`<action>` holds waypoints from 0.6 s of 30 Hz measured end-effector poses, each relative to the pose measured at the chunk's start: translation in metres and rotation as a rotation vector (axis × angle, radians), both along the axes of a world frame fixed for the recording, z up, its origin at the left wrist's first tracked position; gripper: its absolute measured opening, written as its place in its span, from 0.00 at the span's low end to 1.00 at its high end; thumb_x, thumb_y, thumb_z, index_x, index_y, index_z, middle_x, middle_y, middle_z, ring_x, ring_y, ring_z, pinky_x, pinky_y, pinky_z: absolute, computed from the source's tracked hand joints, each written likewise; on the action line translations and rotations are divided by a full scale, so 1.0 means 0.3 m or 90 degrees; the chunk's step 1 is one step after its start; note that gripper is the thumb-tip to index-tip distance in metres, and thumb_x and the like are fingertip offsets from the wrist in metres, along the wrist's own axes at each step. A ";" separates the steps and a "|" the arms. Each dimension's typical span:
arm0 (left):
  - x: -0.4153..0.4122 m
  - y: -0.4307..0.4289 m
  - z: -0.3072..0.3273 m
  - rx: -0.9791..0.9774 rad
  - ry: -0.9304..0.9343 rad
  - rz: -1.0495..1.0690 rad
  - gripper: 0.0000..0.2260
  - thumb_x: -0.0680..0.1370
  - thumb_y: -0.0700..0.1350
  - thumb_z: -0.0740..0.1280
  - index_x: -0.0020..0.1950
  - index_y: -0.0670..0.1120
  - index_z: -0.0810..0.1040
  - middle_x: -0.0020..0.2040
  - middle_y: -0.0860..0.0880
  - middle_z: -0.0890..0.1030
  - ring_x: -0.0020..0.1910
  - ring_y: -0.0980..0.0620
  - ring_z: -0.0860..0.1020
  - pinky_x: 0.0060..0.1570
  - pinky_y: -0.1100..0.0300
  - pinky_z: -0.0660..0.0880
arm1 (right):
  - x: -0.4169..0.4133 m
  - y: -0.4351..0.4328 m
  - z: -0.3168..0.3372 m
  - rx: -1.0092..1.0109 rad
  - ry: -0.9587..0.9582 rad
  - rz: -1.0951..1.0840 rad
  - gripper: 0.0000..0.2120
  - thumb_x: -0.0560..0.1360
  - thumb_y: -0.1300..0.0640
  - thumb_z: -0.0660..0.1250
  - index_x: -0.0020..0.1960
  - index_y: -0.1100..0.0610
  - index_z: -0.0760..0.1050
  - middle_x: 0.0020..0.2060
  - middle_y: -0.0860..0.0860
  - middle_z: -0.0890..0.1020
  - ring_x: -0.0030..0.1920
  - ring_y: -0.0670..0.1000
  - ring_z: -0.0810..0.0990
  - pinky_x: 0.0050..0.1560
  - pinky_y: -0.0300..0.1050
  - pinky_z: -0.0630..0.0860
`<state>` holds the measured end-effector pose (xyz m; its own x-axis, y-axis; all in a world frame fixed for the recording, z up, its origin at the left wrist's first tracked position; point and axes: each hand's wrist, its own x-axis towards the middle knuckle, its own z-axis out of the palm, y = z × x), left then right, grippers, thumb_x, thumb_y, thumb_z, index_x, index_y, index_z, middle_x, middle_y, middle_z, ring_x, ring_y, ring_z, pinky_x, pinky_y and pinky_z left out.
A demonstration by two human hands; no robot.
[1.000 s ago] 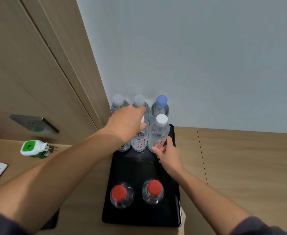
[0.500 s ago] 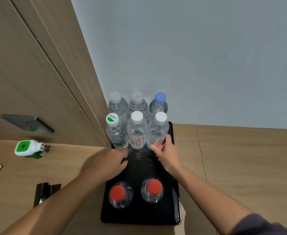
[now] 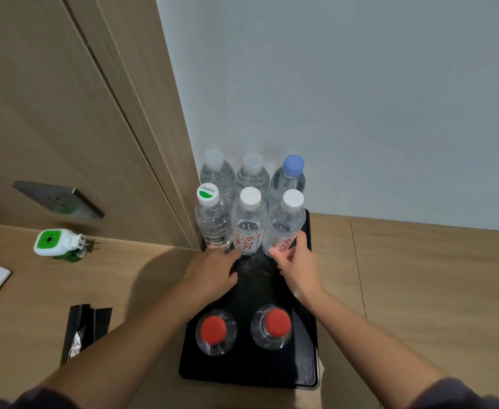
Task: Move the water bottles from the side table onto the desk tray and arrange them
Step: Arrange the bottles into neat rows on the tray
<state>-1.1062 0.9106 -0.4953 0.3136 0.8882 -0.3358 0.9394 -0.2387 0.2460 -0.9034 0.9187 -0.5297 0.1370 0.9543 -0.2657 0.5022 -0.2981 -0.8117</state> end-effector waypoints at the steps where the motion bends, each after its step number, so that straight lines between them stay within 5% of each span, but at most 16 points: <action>1: 0.009 -0.003 0.002 0.000 0.011 -0.014 0.20 0.77 0.52 0.62 0.68 0.52 0.68 0.57 0.45 0.76 0.59 0.44 0.73 0.53 0.51 0.74 | -0.002 0.000 0.002 0.000 -0.005 0.002 0.25 0.74 0.50 0.73 0.66 0.51 0.66 0.39 0.48 0.80 0.41 0.49 0.81 0.46 0.55 0.81; 18: 0.040 -0.001 -0.020 0.059 0.044 -0.012 0.19 0.79 0.53 0.58 0.70 0.54 0.65 0.60 0.46 0.75 0.60 0.45 0.73 0.52 0.52 0.69 | -0.009 -0.009 -0.015 0.027 -0.024 0.003 0.23 0.75 0.52 0.72 0.65 0.50 0.65 0.38 0.44 0.79 0.40 0.46 0.80 0.46 0.54 0.81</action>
<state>-1.0943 0.9103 -0.5014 0.3091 0.9108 -0.2736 0.9486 -0.2747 0.1573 -0.9063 0.9160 -0.5343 0.1416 0.9653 -0.2195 0.5343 -0.2612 -0.8039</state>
